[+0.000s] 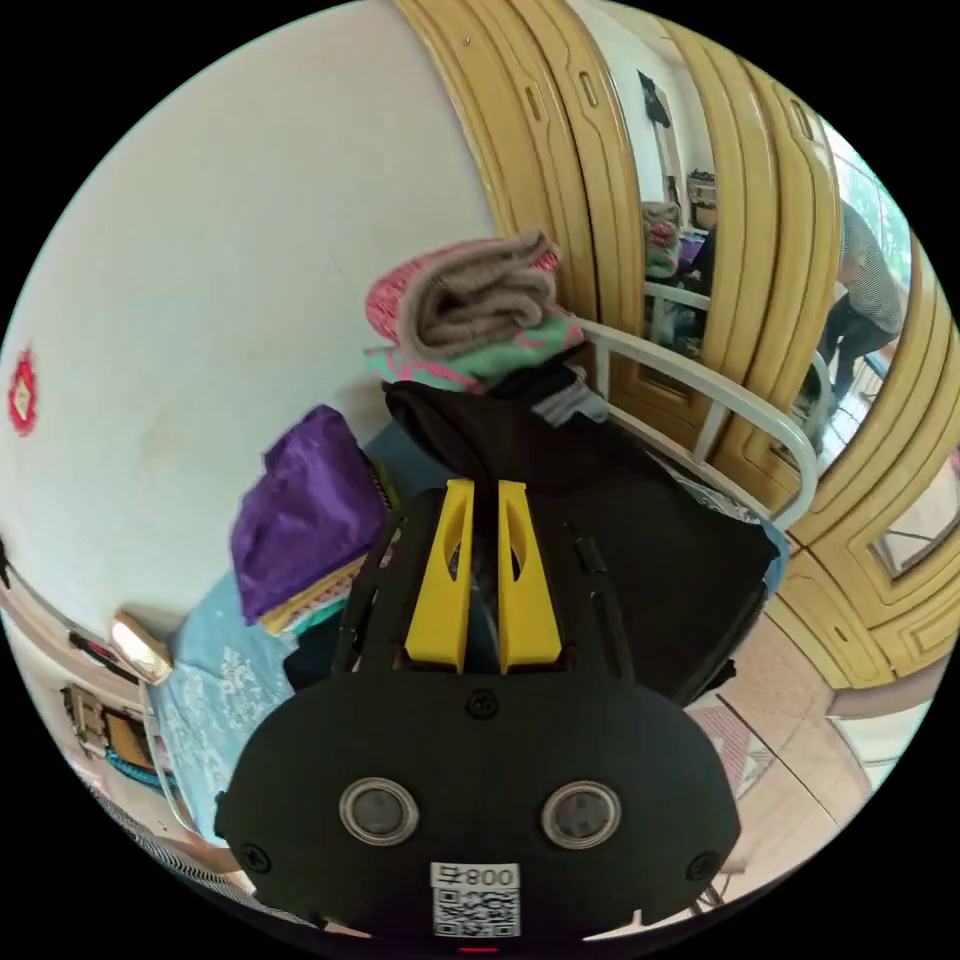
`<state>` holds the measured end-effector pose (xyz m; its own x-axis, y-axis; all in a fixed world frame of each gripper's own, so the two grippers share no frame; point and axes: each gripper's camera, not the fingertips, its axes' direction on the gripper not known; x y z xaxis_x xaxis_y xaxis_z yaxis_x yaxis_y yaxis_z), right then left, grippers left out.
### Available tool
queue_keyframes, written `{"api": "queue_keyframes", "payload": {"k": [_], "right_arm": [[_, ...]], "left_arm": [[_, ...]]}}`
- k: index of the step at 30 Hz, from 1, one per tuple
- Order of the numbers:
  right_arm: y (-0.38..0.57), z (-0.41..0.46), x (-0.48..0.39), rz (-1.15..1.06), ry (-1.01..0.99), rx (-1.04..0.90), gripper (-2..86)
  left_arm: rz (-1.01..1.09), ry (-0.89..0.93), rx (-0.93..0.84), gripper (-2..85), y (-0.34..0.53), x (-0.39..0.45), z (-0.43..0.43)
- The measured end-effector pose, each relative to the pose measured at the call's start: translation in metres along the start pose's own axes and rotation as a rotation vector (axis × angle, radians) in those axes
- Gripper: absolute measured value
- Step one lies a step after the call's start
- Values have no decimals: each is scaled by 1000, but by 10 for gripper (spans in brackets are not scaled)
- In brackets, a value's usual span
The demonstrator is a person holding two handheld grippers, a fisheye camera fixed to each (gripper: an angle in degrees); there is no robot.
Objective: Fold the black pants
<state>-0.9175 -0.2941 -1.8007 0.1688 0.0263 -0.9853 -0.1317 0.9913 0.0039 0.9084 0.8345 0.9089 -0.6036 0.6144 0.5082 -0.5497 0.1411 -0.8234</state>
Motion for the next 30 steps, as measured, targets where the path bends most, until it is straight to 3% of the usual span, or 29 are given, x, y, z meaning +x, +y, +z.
{"api": "queue_keyframes", "payload": {"k": [9, 19, 26, 30], "right_arm": [[-62, -117, -52, -217, -423, 211, 24], [-94, -207, -172, -451, -869, 315, 22], [-91, -229, -240, -510, -1114, 220, 20], [-74, -231, -289, -517, -1290, 107, 20]], "left_arm": [[44, 15, 211, 3, 89, -26, -50], [145, 51, 723, 15, 217, -57, -173], [219, -73, 1053, 102, 363, -63, -249], [224, -225, 1081, 118, 440, -61, -248]]}}
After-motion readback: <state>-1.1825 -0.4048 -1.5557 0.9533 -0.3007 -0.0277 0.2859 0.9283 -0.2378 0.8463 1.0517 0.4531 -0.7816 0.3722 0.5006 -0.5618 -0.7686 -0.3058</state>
